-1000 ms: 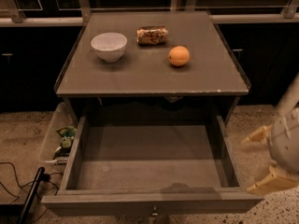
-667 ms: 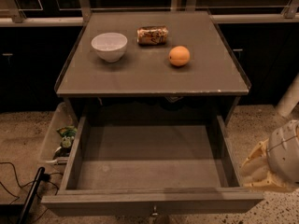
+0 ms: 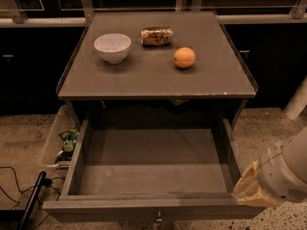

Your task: Close top drawer

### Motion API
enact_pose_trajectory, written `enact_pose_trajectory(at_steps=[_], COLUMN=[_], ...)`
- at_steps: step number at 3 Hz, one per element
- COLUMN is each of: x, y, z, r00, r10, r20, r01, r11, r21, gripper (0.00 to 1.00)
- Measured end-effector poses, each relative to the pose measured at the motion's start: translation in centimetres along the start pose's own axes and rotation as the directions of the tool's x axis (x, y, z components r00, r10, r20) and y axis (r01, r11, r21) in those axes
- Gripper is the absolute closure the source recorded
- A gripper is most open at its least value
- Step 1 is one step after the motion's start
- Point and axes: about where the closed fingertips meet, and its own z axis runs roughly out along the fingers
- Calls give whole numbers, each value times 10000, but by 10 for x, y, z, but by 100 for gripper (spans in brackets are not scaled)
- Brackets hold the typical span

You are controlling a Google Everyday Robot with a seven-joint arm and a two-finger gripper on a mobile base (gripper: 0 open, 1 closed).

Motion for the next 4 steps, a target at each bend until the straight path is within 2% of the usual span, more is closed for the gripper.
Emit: enact_pose_trajectory(at_steps=[1,2,3,4], x=[19,30,33,33], y=[12,15,18,14], z=[79,130,161,161], r00=[9982,9943,9859,9859], r10=[587,955,1113,1071], r20=[70,484,1252,1283], r01=[-577,-899,-1019,-999], r11=[9933,9902,9917,9931], r21=[-1003,-1072,-789,-616], gripper=[100,100,100,82])
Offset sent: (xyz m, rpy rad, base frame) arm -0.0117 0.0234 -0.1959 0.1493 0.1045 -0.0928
